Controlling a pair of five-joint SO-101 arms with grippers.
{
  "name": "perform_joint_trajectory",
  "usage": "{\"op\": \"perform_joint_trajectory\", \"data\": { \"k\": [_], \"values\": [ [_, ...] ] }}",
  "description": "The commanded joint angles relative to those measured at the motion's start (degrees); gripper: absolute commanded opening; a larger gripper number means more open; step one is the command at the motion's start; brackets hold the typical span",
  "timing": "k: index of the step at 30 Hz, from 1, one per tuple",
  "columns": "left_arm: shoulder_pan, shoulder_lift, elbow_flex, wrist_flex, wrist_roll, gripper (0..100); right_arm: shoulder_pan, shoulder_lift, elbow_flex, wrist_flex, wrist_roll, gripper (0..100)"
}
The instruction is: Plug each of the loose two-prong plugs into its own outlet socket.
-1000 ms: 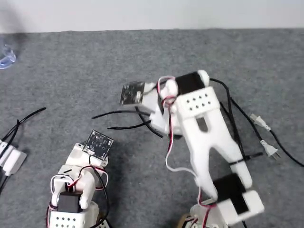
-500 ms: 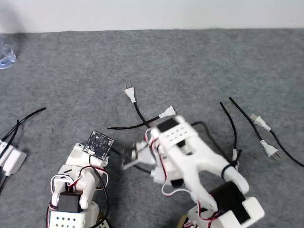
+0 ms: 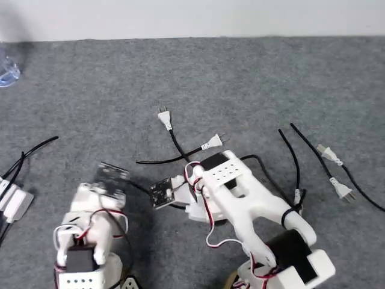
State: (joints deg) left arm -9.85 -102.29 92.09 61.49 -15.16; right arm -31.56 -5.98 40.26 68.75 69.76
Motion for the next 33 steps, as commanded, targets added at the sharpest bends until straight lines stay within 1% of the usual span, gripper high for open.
{"op": "perform_joint_trajectory", "data": {
  "k": [1,6,8,12,16,19,20,22,27,29,31,33],
  "values": [
    [-6.8,-0.6,-4.5,-1.4,7.9,9,1.6,-2.1,-0.3,-1.8,0.6,0.9],
    [-16.2,-0.6,-5.4,-4.8,15.9,9,1.6,-2.1,-0.3,-4.6,-0.3,0.9],
    [-18.1,-0.6,-5.7,-5.0,17.9,9,1.6,-2.1,-0.3,-6.1,-1.5,0.9],
    [-15.2,-0.6,-5.1,-5.0,17.1,9,1.3,-0.8,-0.3,-6.4,-1.7,0.9],
    [-9.8,-0.6,-3.6,-4.7,11.8,9,1.2,3.3,-0.3,-5.9,-1.7,0.9],
    [-4.0,-0.6,-1.5,-4.7,7.7,9,1.2,5.9,-0.3,-5.9,-1.8,1.6],
    [-2.3,-0.6,-1.0,-4.6,6.1,9,1.2,6.4,-0.3,-5.9,-1.8,2.9],
    [0.8,-0.6,0.3,-4.6,3.1,9,1.1,6.1,-0.3,-5.9,-1.8,9.3],
    [5.6,-0.6,2.4,-4.6,-1.2,9,0.6,2.2,-0.3,-3.5,-1.7,32.9],
    [6.7,-0.6,2.8,-4.7,-2.7,9,-0.6,-0.3,-0.3,-2.2,-1.7,39.4],
    [7.0,-0.6,2.8,-4.7,-3.6,9,-1.3,-3.6,-0.6,-0.7,-1.7,41.7],
    [7.0,-0.6,3.1,-4.8,-3.6,9,-0.4,-7.8,-2.9,0.7,-1.7,41.6]
  ]
}}
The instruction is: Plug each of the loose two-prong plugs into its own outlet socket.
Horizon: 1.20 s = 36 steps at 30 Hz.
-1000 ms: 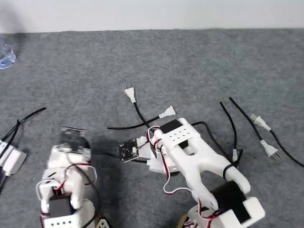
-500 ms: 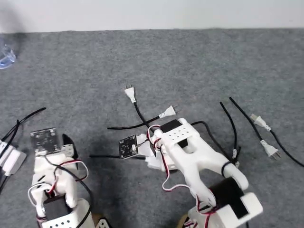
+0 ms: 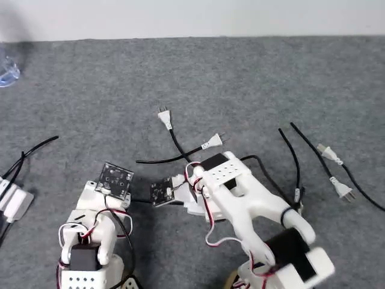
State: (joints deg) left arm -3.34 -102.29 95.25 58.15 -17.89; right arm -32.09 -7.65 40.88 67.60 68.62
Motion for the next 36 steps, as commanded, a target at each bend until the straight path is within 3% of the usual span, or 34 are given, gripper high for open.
{"op": "perform_joint_trajectory", "data": {
  "k": [1,5,11,18,21,24,31,36],
  "values": [
    [0.5,-0.6,0.1,-1.6,-1.1,9,1.5,-8.0,-4.9,2.0,-0.6,41.6],
    [0.4,-0.6,0.1,-1.6,-1.1,9,6.2,-11.3,-11.1,-0.6,-0.7,41.6],
    [0.4,-0.6,0.2,-1.7,-1.1,9,8.2,-4.9,-22.8,-0.3,-5.2,41.6],
    [0.2,-0.6,1.3,-3.3,-1.2,9,10.7,0.0,-36.0,16.3,-4.8,41.6],
    [0.2,-0.6,1.3,-3.3,-1.2,9,12.0,0.0,-36.5,23.5,0.8,41.6],
    [0.2,-0.6,1.3,-3.3,-1.2,9,12.4,0.9,-36.1,17.6,6.1,41.6],
    [0.2,-0.6,1.3,-3.3,-1.2,9,12.7,15.3,-42.0,-8.5,-13.2,41.6],
    [0.4,-0.6,1.3,-3.3,-1.2,9,12.2,31.4,-53.2,-8.8,-17.5,41.6]
  ]
}}
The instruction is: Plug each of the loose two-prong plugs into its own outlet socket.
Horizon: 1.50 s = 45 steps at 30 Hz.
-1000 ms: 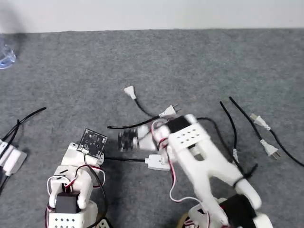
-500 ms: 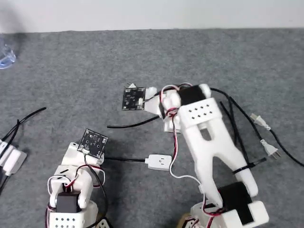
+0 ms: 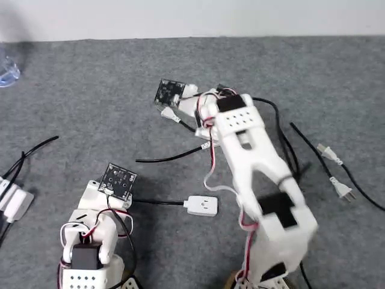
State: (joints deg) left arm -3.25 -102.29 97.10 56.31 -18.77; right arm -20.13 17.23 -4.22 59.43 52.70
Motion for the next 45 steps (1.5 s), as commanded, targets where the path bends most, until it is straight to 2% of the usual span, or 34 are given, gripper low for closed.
{"op": "perform_joint_trajectory", "data": {
  "k": [1,7,14,16,19,20,22,25,28,34,38,45],
  "values": [
    [0.4,-0.6,-0.6,-1.5,-0.4,9,0.4,9.8,-10.4,0.2,-1.6,41.6],
    [0.3,-0.6,-0.6,-1.5,-0.4,9,0.7,23.0,-20.1,5.5,1.1,41.6],
    [0.2,-0.5,-0.6,-1.5,-0.4,9,0.7,25.5,-23.2,8.3,1.3,39.2],
    [0.2,-0.5,-0.6,-1.5,-0.4,9,1.2,25.5,-23.2,8.6,1.3,29.2],
    [0.2,-0.5,-0.6,-1.5,-0.4,9,2.0,25.5,-23.2,8.7,1.4,3.7],
    [0.2,-0.5,-0.6,-1.5,-0.4,9,2.4,25.5,-23.1,8.7,1.8,3.5],
    [0.2,-0.5,-0.6,-1.5,-0.4,9,3.4,25.5,-23.0,10.2,3.3,9.3],
    [0.2,-0.5,-0.6,-1.5,-0.4,9,4.9,25.2,-23.1,12.6,3.4,6.9],
    [0.2,-0.5,-0.6,-1.4,-0.4,9,6.4,25.0,-23.1,13.0,3.5,0.2],
    [0.2,-0.5,-0.6,-1.4,-0.4,9,6.5,24.4,-23.4,16.7,3.9,0.9],
    [0.2,-0.5,-0.6,-1.4,-0.4,9,5.5,19.2,-23.4,20.9,3.5,0.9],
    [0.2,-0.4,-0.6,-1.4,-0.4,9,5.8,3.9,-23.4,34.2,3.7,0.9]
  ]
}}
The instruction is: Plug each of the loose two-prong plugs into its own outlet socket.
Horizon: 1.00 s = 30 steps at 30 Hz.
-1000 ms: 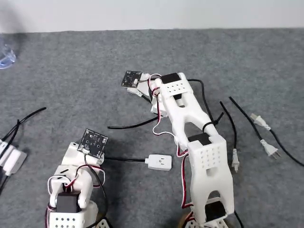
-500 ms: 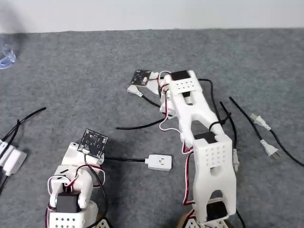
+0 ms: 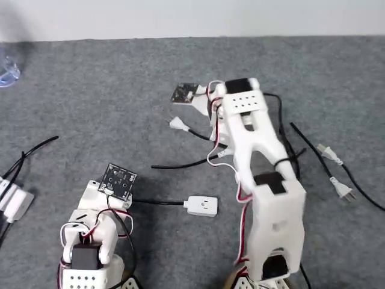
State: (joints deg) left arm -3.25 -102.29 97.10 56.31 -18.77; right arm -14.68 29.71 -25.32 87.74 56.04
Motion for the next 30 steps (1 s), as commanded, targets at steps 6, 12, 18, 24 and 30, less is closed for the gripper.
{"op": "perform_joint_trajectory", "data": {
  "k": [6,12,18,24,30],
  "values": [
    [0.2,-0.4,-0.6,-1.4,-0.4,9,10.3,-18.7,-2.0,13.8,4.7,0.9],
    [0.2,-0.4,-0.6,-1.4,-0.4,9,31.9,-21.9,-2.0,14.1,16.2,0.9],
    [0.2,-0.4,-0.6,-1.4,-0.4,9,50.7,-17.5,-1.9,8.1,26.1,0.9],
    [0.2,-0.3,-0.6,-1.4,-0.4,9,57.6,-11.6,-2.0,7.9,31.3,6.7],
    [0.2,-0.3,-0.6,-1.4,-0.4,9,59.6,-11.6,-2.0,8.0,32.1,42.0]
  ]
}}
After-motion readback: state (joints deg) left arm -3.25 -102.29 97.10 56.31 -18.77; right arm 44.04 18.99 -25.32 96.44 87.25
